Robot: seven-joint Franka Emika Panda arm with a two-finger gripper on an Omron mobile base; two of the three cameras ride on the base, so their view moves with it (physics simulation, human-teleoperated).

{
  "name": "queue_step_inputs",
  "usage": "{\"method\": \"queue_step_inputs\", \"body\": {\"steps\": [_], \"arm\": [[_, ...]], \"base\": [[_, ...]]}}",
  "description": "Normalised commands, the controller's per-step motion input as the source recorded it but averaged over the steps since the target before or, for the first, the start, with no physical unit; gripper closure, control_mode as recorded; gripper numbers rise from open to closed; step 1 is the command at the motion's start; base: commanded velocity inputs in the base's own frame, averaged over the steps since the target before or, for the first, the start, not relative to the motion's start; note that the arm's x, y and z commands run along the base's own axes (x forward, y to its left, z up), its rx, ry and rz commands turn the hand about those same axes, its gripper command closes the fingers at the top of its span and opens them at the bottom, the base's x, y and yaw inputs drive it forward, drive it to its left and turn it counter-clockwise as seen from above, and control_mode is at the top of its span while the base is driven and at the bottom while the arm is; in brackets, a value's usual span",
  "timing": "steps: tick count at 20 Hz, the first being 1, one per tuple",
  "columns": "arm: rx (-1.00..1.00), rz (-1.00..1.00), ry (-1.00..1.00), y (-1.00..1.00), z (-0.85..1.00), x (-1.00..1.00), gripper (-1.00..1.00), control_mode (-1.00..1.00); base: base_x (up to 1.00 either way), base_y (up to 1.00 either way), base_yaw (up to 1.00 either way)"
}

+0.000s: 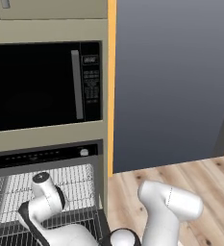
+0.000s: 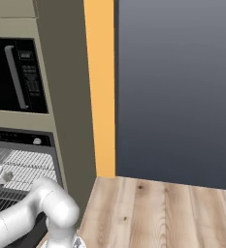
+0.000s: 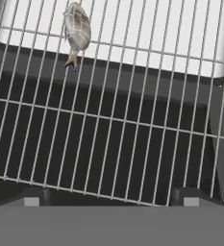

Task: Take the fish from the oven and place it on the plate on the counter.

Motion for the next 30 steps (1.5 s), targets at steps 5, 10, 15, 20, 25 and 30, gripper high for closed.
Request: {"method": "queue_step_inputs", "body": {"steps": [5,10,15,20,25,30], "arm": [[0.0,0.0,-0.43,0.04,-0.35,0.01,-1.0,-1.0],[0.01,0.0,-0.25,0.17,-0.01,0.06,-1.0,-1.0],[0.05,0.0,0.04,0.1,0.55,0.04,-1.0,-1.0],[0.02,0.0,0.03,0.16,-0.02,0.44,-1.0,-1.0],[0.0,0.0,0.0,0.02,-0.58,0.61,-1.0,-1.0],[0.14,0.01,0.0,0.1,-0.22,0.44,-1.0,-1.0]], "base": [[0.0,0.0,0.0],[0.0,0.0,0.0],[0.0,0.0,0.0],[0.0,0.0,0.0],[0.0,0.0,0.0],[0.0,0.0,0.0]]}}
